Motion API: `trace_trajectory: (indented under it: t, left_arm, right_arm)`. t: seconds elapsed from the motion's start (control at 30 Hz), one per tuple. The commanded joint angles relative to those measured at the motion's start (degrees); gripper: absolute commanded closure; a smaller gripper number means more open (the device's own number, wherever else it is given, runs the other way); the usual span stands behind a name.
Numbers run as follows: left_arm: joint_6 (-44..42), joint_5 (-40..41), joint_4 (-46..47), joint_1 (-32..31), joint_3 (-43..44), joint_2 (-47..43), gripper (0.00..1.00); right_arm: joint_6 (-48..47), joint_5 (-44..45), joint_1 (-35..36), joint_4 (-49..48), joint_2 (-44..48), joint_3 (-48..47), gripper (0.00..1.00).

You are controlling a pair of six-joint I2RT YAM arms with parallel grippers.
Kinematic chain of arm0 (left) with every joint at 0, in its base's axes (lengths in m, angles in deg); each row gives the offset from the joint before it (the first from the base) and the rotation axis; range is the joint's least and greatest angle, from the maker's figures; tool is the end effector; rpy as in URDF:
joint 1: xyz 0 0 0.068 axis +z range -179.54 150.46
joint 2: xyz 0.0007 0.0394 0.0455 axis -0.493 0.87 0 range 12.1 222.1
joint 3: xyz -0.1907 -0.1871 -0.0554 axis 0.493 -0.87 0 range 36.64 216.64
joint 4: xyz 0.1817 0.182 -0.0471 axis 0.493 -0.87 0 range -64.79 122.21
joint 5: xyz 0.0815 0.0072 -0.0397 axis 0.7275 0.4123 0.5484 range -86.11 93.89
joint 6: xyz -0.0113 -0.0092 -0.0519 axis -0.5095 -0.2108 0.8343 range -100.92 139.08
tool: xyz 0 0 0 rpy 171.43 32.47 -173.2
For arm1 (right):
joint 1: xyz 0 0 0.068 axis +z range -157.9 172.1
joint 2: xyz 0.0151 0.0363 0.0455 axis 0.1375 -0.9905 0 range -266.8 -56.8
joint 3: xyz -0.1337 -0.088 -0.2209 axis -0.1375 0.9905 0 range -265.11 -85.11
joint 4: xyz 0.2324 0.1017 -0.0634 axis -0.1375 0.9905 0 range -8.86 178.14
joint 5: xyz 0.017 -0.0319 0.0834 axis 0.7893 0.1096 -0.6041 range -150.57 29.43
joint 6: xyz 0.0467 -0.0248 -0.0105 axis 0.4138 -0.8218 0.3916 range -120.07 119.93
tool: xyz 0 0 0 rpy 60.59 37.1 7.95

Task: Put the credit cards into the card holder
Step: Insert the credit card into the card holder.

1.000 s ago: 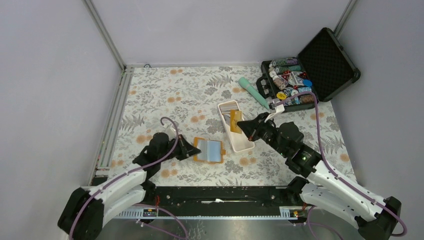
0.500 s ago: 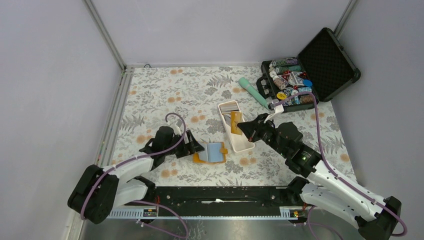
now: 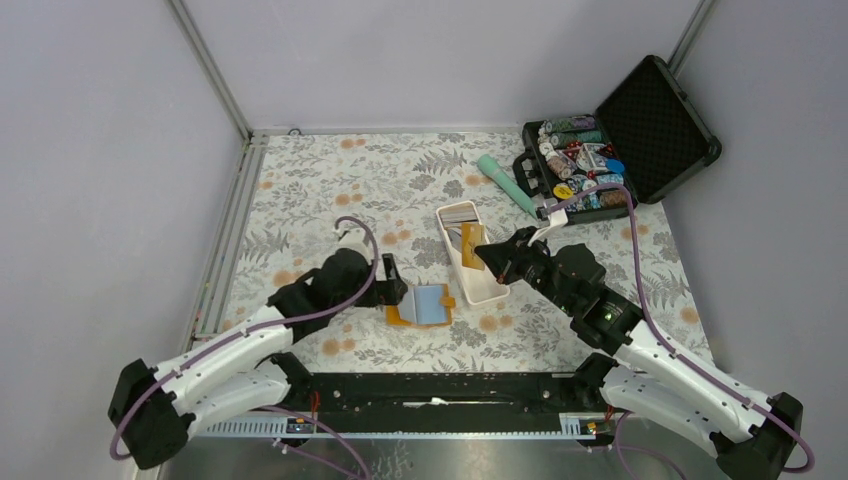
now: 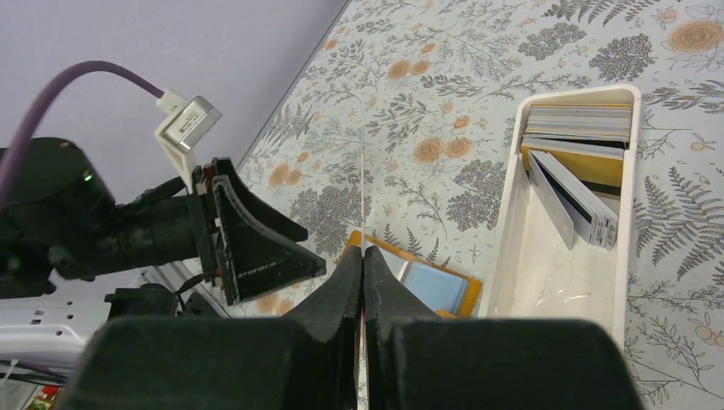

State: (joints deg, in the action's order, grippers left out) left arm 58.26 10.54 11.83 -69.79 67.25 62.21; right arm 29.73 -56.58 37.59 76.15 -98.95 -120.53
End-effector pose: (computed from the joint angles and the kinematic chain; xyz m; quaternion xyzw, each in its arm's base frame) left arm 0.1443 -0.1168 0.2208 -0.0161 0.9045 -0.2298 0.3589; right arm 0.1308 0.1295 0.3181 -0.0739 0.7139 0.4053 0.5662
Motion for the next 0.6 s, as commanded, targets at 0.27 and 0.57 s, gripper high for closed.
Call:
trace_trajectory:
  t: [0.27,0.57]
  left_arm:
    - [5.18,18.51,-2.45,-22.04,15.65,18.20,0.26]
    - [7.26,15.06,0.59,-24.68,17.62,29.73,0.26]
  right_arm:
    - [-0.59,1.89,0.26,0.54,1.25,-0.73,1.00]
    - [-0.80,2.92,0.30,0.94,2.25,-0.22,1.00]
